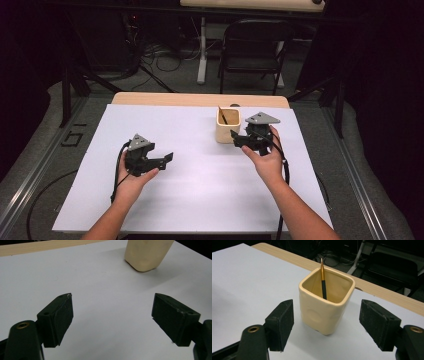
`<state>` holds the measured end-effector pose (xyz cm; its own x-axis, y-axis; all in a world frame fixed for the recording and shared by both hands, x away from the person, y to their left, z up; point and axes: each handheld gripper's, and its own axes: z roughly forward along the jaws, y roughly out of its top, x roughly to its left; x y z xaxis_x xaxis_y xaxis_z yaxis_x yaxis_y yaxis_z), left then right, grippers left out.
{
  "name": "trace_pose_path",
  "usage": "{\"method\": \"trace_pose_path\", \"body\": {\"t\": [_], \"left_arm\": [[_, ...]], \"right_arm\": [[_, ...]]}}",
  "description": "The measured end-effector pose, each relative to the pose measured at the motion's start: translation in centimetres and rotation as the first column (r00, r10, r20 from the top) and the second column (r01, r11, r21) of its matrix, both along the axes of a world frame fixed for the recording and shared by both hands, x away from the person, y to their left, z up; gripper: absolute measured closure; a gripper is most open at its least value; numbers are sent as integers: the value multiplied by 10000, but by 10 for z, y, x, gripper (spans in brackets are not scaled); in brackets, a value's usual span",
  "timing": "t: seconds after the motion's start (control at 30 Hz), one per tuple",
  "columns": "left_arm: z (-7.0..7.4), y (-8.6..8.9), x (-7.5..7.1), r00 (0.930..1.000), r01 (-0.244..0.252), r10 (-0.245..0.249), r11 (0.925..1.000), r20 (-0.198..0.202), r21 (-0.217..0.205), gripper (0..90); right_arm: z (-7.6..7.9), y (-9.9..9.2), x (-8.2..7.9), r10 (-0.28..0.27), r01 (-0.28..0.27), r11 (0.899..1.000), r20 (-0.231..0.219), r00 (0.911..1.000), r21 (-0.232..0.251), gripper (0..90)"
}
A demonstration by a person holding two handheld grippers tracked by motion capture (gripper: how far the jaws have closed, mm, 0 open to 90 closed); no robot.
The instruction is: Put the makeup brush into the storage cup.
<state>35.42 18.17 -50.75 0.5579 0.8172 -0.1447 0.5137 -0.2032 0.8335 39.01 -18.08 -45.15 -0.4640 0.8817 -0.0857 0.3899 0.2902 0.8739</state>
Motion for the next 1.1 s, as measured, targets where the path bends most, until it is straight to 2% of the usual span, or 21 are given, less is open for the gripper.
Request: {"method": "trace_pose_path", "body": {"t": [0.23,0.53,0.9,1.0,1.1], "left_arm": [[3,9,-9,10000,43,-46,9995,86,318,177],[3,20,-19,9998,-31,25,9995,175,327,178],[4,32,-33,9993,-198,196,9998,306,90,178],[3,35,-36,9990,-290,287,9996,345,78,178],[2,38,-39,9990,-310,306,9995,316,112,178]], "right_arm": [[-6,-11,-17,15,-16,9999,20,10000,170,276],[-16,-19,-36,25,-28,9998,166,9999,191,276],[-33,-32,-64,-231,218,9970,164,9996,737,276],[-41,-37,-73,-302,292,9961,103,9995,834,275],[-47,-42,-80,-405,407,9964,-42,9992,737,275]]}}
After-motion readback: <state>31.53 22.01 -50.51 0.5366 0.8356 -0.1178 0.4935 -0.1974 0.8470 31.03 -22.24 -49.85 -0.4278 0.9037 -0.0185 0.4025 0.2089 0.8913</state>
